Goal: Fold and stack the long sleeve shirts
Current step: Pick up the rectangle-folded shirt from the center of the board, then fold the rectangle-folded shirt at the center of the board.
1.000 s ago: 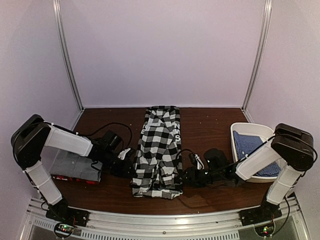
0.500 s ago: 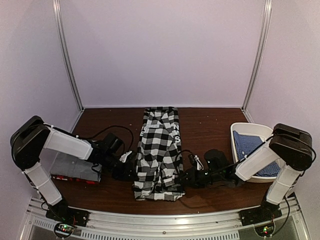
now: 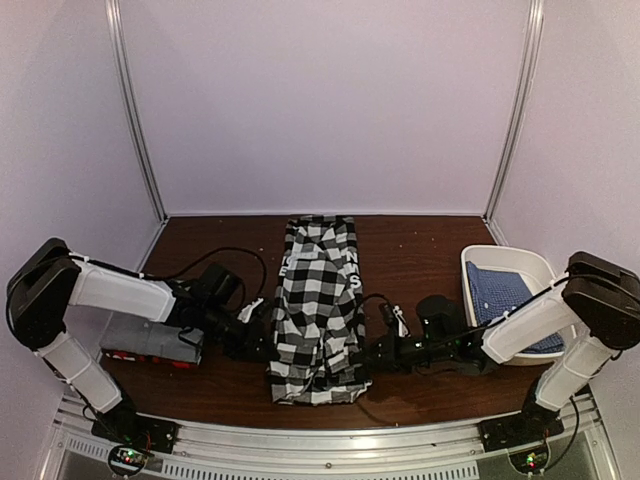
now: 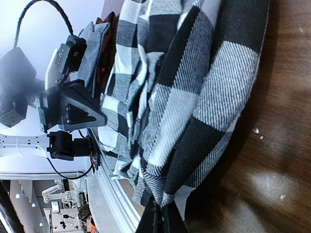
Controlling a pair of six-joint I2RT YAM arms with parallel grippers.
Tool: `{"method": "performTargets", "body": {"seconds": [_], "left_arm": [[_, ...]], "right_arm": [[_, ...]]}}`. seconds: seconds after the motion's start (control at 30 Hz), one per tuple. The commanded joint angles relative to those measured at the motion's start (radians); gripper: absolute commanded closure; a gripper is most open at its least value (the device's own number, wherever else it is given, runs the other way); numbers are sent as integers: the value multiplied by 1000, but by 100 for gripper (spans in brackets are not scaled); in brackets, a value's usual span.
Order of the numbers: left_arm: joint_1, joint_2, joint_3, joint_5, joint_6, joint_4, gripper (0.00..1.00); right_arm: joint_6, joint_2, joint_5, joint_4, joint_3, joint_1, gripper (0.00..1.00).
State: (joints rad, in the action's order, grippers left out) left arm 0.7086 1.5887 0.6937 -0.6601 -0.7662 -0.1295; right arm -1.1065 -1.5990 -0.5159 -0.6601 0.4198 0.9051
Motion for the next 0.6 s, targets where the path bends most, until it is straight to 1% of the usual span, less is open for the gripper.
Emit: {"method": "performTargets", "body": {"seconds": [0.0, 0.13, 0.27, 0.37, 0.47, 0.57], "left_arm": [[4, -49, 24, -62, -25, 7, 100], [-21, -65, 43, -125, -69, 49, 100], [-79, -49, 78, -205, -162, 135, 100], [-143, 10, 102, -252, -272, 263, 100], [-208, 83, 113, -281, -411, 428, 100], [-256, 171, 186, -249, -437, 450, 100]], "right_arm": [[10, 71, 26, 45, 41, 6, 100], [-3, 89, 26, 68, 86, -15, 100], [-24, 64, 28, 65, 166, -66, 100], [-55, 11, 23, 34, 237, -126, 100], [-74, -58, 18, 5, 318, -187, 100], [-72, -151, 13, 11, 401, -237, 100]]}}
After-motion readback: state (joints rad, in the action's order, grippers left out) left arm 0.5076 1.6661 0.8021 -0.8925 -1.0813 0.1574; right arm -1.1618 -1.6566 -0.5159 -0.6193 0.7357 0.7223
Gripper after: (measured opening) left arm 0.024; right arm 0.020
